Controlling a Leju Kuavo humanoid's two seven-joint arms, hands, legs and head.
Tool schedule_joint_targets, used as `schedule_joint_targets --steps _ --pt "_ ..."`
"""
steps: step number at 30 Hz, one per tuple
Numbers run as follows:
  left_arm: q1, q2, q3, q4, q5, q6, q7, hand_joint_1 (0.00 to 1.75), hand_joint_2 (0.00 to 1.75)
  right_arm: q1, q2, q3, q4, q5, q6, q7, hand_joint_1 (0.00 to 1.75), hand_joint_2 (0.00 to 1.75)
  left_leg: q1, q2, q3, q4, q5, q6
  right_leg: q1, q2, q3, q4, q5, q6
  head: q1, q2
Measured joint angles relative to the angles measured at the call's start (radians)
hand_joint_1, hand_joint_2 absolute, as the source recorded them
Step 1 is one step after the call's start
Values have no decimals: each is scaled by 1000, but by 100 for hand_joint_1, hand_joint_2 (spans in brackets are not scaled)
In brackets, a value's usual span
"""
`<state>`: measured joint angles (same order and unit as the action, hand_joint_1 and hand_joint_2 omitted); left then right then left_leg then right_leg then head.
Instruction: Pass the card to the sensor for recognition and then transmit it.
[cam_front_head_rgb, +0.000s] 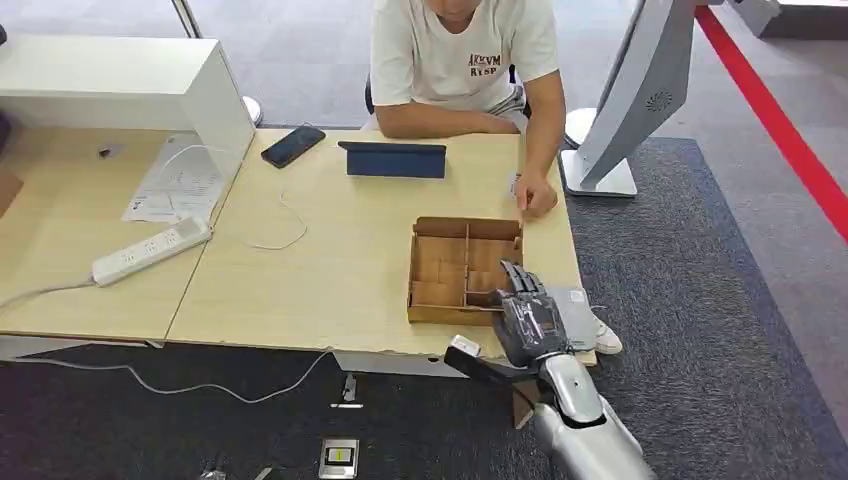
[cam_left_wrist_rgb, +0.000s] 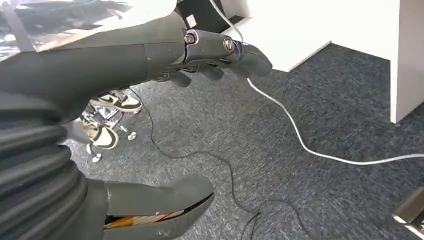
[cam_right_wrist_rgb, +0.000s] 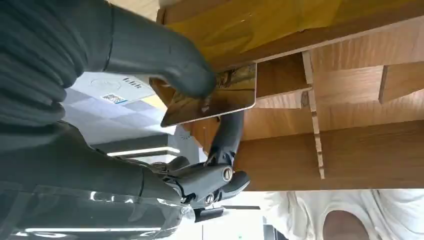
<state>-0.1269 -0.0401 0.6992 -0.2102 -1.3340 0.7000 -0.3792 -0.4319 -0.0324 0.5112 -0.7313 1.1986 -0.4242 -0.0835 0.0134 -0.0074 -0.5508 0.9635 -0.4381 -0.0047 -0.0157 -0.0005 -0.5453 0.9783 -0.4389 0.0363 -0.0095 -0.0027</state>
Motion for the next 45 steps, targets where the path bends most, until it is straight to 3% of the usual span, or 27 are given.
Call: schedule_joint_targets --steps 16,22,34,41,45 --pt "0 0 0 2 7 0 -1 0 175 -7 0 8 0 -5 -4 -3 175 175 0 0 0 0 0 0 0 0 0 0 0 0 0 0" --pt "0 1 0 3 11 0 -10 0 175 -8 -1 8 -17 -42 -60 -25 175 175 0 0 0 0 0 0 0 0 0 0 0 0 0 0" --pt "2 5 0 4 -3 0 -10 0 175 -57 -31 -18 -295 -73 -11 -11 175 175 0 0 0 0 0 0 0 0 0 0 0 0 0 0" --pt "3 7 -2 5 -6 0 -21 0 175 -84 -59 -52 -505 -83 53 -2 175 175 0 0 0 0 0 0 0 0 0 0 0 0 0 0" --pt "3 7 -3 5 -11 0 -34 0 175 -92 -64 -59 -560 -88 74 -18 175 175 0 0 0 0 0 0 0 0 1 0 0 0 0 0"
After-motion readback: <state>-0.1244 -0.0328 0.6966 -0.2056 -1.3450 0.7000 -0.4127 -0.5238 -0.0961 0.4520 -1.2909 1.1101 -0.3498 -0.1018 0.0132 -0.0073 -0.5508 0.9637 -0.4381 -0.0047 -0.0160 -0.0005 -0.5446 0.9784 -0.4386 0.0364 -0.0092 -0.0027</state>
